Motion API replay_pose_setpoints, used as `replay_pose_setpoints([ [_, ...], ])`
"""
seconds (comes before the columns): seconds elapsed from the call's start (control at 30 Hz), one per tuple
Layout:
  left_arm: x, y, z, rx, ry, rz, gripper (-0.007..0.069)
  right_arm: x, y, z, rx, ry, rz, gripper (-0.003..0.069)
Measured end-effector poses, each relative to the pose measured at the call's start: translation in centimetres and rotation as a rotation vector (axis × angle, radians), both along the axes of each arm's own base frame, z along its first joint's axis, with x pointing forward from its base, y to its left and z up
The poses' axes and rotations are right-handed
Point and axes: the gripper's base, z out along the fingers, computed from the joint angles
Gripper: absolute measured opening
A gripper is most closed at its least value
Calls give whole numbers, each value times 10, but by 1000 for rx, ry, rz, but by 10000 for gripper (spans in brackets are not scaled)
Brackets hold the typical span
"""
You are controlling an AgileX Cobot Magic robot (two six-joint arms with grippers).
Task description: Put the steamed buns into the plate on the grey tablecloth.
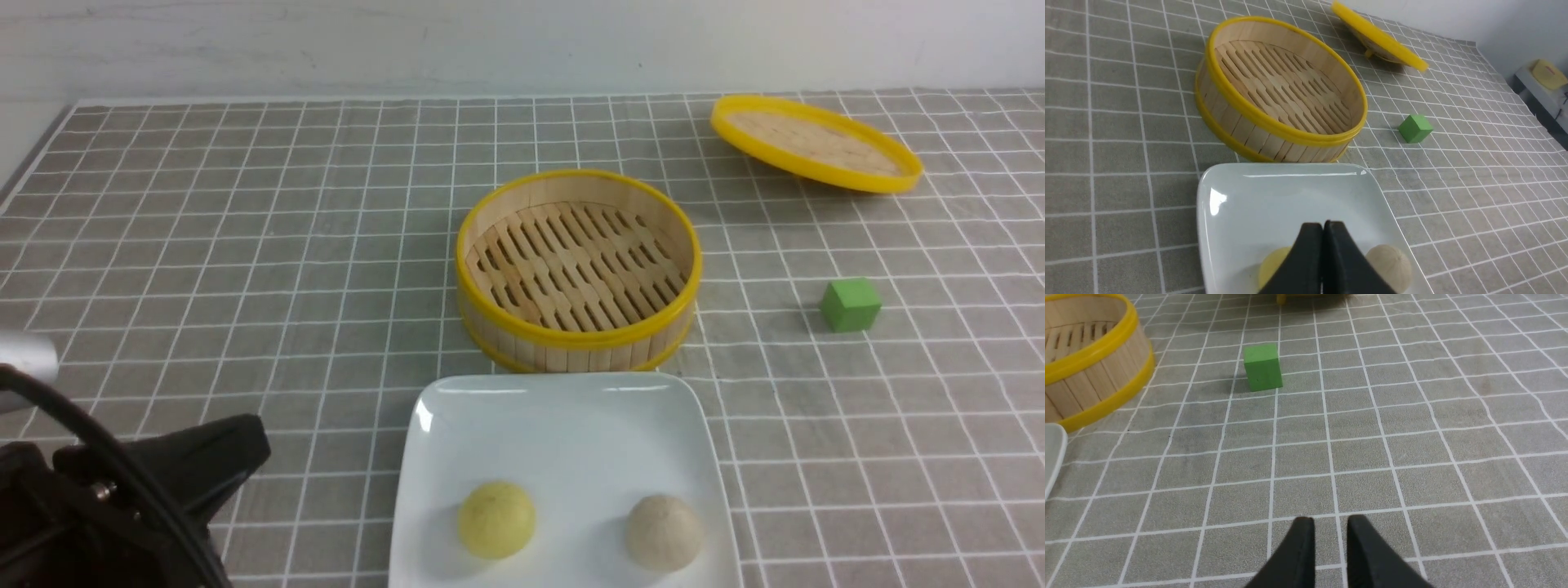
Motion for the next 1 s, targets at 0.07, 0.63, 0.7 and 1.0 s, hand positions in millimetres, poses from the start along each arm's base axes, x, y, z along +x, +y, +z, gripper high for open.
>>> replay_pose_setpoints([
  [0.07,-1,2,-5,47,-40,-9,23,0,0,0,0,0,0,147],
  [0.63,-30,64,-105,374,-145,499,37,0,0,0,1,0,0,172],
  [0.7,-32,68,-118,390,-111,551,36,0,0,0,1,0,0,176],
  [1.0,-34,68,-121,419,-121,523,44,0,0,0,1,-1,0,176],
])
